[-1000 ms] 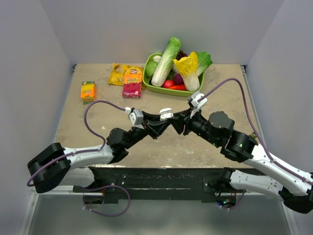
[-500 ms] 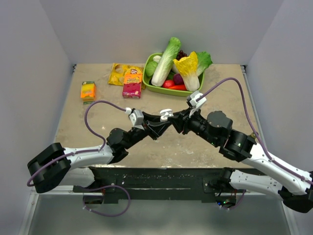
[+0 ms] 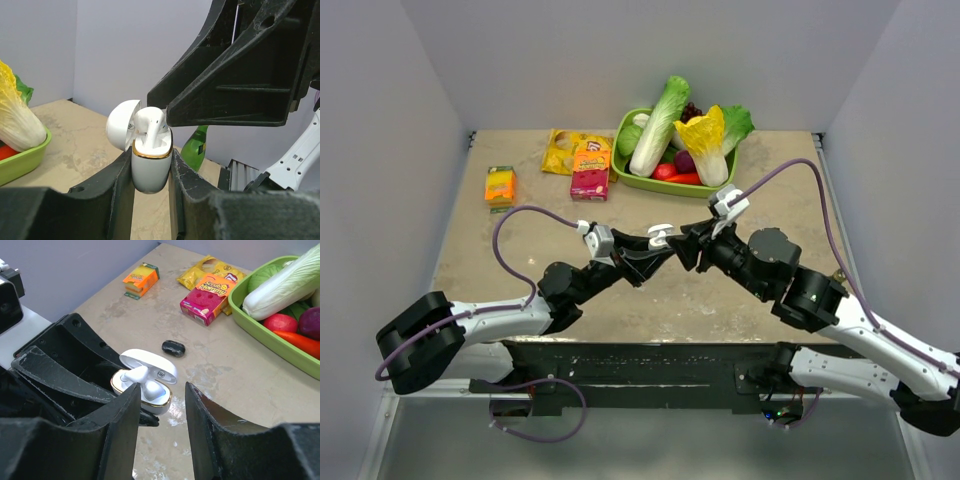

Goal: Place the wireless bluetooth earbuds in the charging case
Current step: Place the earbud in the charging case.

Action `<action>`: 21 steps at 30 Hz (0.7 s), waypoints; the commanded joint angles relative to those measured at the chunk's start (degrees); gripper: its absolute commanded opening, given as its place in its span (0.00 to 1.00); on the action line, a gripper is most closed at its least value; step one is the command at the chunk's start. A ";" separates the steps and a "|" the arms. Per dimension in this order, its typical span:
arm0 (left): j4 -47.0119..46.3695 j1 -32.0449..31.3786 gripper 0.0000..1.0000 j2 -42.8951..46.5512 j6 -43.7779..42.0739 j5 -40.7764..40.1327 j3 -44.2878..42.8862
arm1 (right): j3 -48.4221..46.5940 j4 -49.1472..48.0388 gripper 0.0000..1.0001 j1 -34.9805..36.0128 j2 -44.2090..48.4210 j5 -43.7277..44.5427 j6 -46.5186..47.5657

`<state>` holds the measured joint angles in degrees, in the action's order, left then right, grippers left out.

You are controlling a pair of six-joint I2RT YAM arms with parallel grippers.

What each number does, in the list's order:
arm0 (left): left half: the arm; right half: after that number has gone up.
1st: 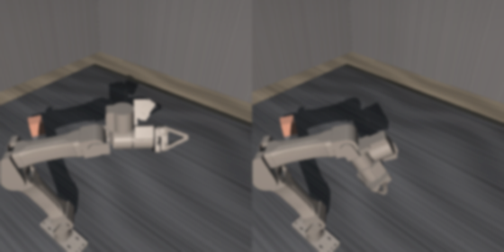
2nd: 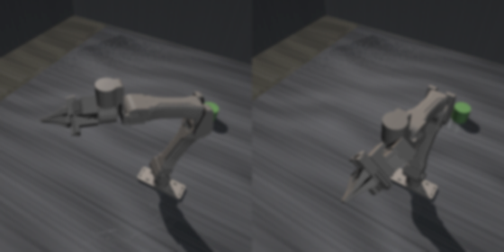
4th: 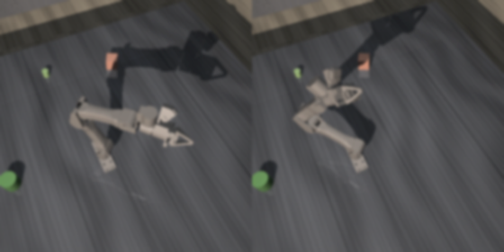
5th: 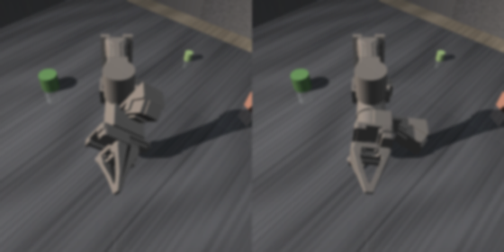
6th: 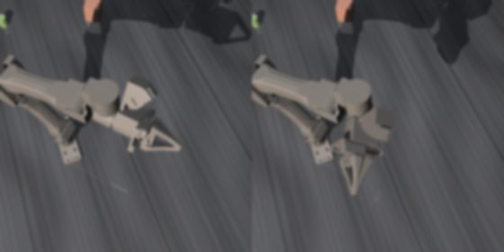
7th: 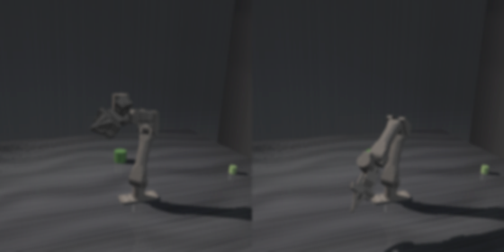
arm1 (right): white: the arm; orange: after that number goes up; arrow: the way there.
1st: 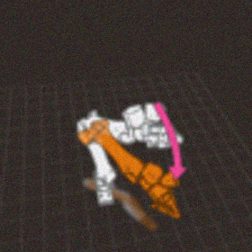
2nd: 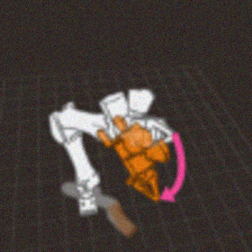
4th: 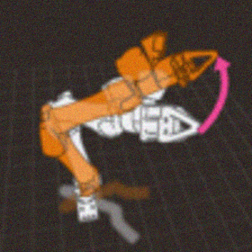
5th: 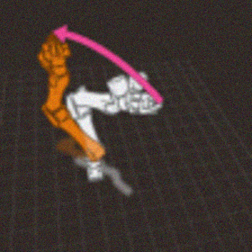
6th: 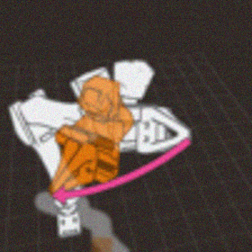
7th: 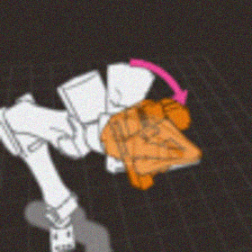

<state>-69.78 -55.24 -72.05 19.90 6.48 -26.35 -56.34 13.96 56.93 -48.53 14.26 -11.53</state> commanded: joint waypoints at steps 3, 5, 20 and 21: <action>-4.84 -0.13 0.00 0.33 -1.36 0.81 -0.02 | -2.55 -1.21 0.45 0.03 0.55 3.58 0.46; -4.75 -0.13 0.00 0.42 -1.36 0.90 -0.02 | -2.55 -1.39 0.45 -0.06 0.46 4.10 0.37; -5.02 -0.13 0.00 0.33 -1.27 1.34 0.33 | -3.43 -2.44 0.47 -0.06 -1.91 4.20 0.72; -4.93 -0.13 0.00 0.33 -1.18 1.34 0.25 | -3.52 -2.44 0.47 -0.06 -2.09 3.93 0.81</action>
<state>-69.73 -55.24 -72.05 19.90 7.07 -26.35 -57.28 13.72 56.93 -49.89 17.52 -11.51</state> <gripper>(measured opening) 0.320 0.470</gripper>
